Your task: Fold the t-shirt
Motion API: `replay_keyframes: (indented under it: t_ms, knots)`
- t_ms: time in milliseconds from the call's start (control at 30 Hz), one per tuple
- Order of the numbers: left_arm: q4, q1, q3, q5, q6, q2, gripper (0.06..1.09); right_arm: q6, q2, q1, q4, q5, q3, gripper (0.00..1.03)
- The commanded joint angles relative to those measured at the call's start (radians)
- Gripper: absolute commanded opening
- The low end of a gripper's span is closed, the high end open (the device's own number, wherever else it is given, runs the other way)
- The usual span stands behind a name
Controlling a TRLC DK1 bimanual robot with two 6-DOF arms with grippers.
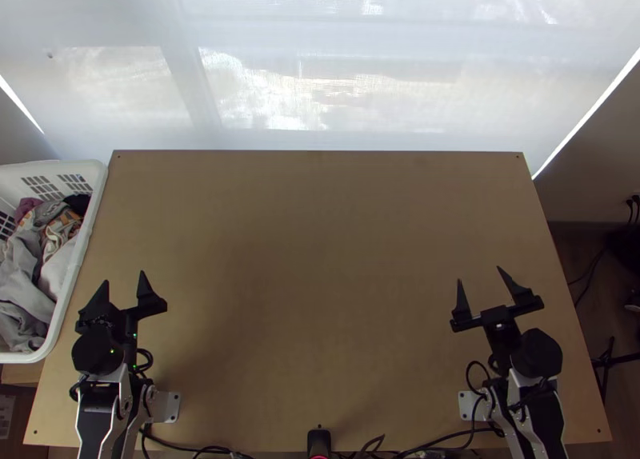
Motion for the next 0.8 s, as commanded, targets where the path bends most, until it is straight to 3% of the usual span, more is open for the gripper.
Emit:
replay_keyframes:
  t_ms: [0, 133, 300, 533, 767]
  knots:
    - [0.016, -0.02, 0.003, 0.001, 0.0, -0.003, 1.03, -0.259, 0.004, -0.008, 0.03, 0.121, 0.005, 0.97]
    - [0.028, -0.055, 0.007, -0.004, -0.001, -0.003, 1.03, -0.25, 0.092, -0.013, -0.004, 0.121, 0.077, 0.97]
    - [0.008, 0.003, 0.082, -0.062, -0.038, 0.052, 1.03, -0.089, 0.48, -0.025, -0.021, 0.152, 0.35, 0.97]
    - [-0.122, 0.143, 0.381, -0.039, -0.061, 0.488, 1.03, 0.123, 0.778, 0.007, -0.366, 0.159, 0.781, 0.97]
    - [-0.463, 0.227, 0.777, 0.008, -0.277, 0.764, 1.03, 0.235, 0.879, 0.007, -0.642, 0.103, 1.024, 0.97]
